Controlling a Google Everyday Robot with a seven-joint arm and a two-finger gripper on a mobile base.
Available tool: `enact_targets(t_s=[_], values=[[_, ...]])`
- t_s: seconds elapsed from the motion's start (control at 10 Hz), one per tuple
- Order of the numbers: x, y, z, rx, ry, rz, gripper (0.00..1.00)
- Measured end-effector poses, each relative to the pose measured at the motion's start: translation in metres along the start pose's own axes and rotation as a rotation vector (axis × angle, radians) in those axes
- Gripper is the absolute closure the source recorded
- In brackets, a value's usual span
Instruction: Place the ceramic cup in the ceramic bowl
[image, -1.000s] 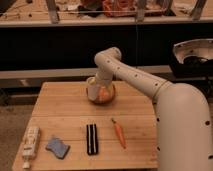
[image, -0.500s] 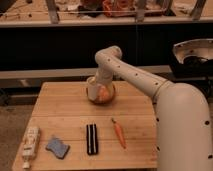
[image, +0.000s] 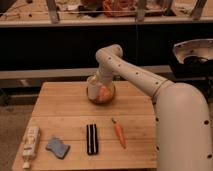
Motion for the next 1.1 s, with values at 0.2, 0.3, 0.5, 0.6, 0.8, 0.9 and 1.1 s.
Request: enact_targets(t_s=[0.2, 0.3, 0.5, 0.6, 0.8, 0.9, 1.1], values=[[0.002, 0.0003, -0.0021, 0.002, -0.002, 0.007, 0.2], [0.0028, 0.0005, -0.0028, 0.002, -0.003, 0.009, 0.2], [0.0044, 0.0011, -0.004, 0.003, -0.005, 0.014, 0.2], [0.0051, 0.0011, -0.0048, 0.004, -0.005, 0.017, 0.2], [0.0069, 0.0019, -0.0066, 0.007, -0.006, 0.023, 0.2], [0.0077, 0.002, -0.007, 0.008, -0.006, 0.025, 0.2], [0.0085, 0.0017, -0.0077, 0.01, -0.009, 0.029, 0.2]])
